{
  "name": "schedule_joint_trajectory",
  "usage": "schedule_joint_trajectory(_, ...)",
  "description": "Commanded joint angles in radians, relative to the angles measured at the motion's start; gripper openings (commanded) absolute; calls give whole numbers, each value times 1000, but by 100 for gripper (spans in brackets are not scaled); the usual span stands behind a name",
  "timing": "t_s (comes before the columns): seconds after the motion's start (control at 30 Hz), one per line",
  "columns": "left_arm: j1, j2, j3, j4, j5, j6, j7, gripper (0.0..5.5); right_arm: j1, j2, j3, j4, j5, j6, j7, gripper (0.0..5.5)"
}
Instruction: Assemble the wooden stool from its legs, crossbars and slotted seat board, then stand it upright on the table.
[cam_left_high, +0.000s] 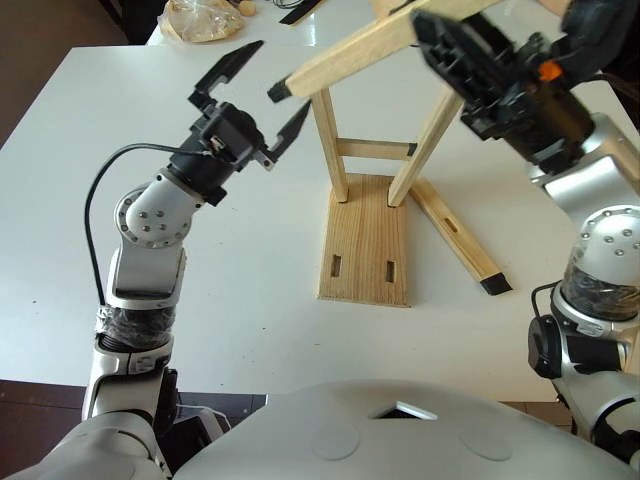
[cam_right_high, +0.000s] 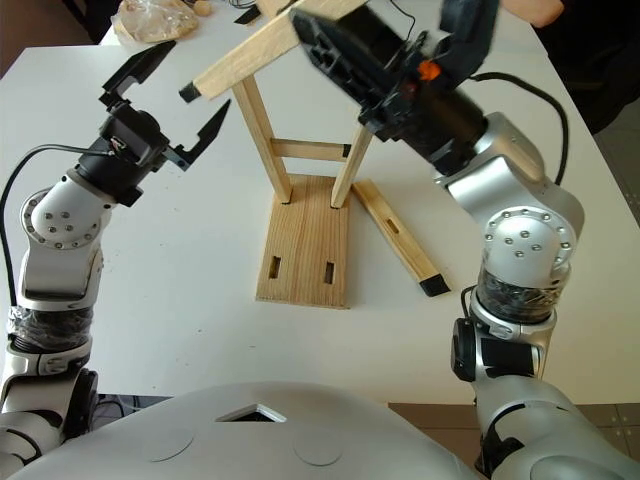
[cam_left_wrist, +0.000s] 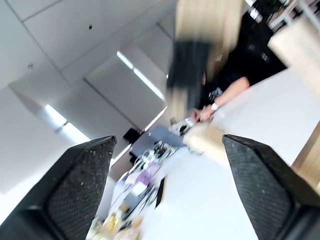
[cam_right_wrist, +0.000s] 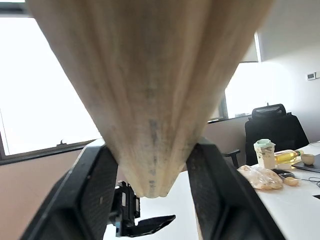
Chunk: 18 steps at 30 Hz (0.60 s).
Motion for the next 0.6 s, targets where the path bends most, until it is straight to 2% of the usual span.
schedule_joint_trajectory(0.03, 73, 37, 31, 99, 54, -91, 23, 389, -26, -86, -21, -2, -17, 14, 48, 200)
schedule_joint_trajectory(0.17, 84, 26, 24, 119, 61, -97, 36, 389, 41, -189, -9, -44, -64, 27, 171, 200)
schedule_joint_trajectory(0.4, 90, 12, 9, 73, 73, -68, 48, 389, 154, -348, -53, -106, -10, 90, 348, 200)
schedule_joint_trajectory(0.6, 112, 5, 2, 57, 87, -50, 50, 389, 315, -467, 3, -130, -255, 4, 523, 200)
